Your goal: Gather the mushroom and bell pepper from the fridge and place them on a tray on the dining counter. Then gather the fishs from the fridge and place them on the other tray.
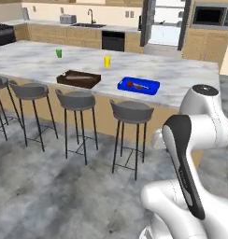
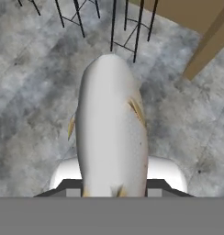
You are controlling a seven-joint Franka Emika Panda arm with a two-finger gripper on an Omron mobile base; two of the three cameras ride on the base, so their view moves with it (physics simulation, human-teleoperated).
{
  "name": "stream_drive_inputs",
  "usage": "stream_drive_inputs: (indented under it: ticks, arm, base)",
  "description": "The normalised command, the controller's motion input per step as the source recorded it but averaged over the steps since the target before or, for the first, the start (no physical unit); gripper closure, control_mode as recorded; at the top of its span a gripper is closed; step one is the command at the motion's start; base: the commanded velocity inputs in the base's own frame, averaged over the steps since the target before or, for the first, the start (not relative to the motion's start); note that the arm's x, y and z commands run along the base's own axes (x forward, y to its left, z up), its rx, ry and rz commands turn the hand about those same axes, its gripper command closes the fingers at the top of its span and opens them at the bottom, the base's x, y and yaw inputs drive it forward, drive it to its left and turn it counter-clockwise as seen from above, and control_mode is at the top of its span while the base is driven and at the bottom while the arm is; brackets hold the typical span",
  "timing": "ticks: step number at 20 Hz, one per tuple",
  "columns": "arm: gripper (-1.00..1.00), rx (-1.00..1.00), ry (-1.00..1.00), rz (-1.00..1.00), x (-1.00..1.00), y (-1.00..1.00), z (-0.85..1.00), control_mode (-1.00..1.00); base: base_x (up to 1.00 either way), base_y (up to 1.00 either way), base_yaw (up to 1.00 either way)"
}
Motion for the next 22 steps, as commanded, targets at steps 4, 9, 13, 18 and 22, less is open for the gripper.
stream_drive_inputs:
  ticks: [4,9,13,18,22]
  arm:
    - [1.0,0.0,0.0,0.0,0.0,0.0,0.0,1.0]
    - [1.0,0.0,0.0,0.0,0.0,0.0,0.0,1.0]
    - [1.0,0.0,0.0,0.0,0.0,0.0,0.0,1.0]
    - [1.0,0.0,0.0,0.0,0.0,0.0,0.0,1.0]
    - [1.0,0.0,0.0,0.0,0.0,0.0,0.0,1.0]
  base:
    - [0.65,1.0,-0.53]
    - [0.5,1.0,-0.51]
    - [0.38,1.0,-0.48]
    - [0.32,1.0,-0.43]
    - [0.36,1.0,-0.35]
